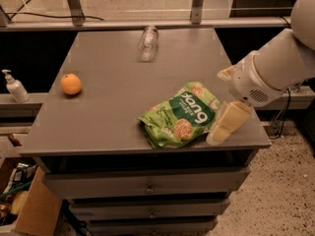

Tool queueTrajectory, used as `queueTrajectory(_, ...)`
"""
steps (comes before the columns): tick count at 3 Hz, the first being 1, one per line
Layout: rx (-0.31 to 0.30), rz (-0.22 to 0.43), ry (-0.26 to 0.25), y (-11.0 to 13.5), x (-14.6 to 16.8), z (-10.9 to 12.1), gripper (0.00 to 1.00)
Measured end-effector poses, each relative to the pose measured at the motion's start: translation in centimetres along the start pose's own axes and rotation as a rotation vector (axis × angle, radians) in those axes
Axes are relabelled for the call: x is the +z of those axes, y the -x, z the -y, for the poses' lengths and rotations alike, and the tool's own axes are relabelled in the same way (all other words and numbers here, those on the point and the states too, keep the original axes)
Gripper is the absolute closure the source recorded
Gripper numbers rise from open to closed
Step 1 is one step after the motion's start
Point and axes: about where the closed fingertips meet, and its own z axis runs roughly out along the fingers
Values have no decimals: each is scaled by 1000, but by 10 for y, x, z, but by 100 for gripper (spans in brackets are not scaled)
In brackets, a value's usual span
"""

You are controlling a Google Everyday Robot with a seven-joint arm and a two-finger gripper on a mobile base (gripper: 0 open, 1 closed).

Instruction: Move green rice chip bag near water bottle

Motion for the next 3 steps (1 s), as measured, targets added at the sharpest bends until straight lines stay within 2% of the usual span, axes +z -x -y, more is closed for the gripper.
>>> queueTrajectory(1, 6, 13, 42, 6, 29, -2, 0)
queueTrajectory(2, 6, 22, 68, 17, 50, -2, 17)
queueTrajectory(3, 8, 41, 78, 29, 59, -2, 41)
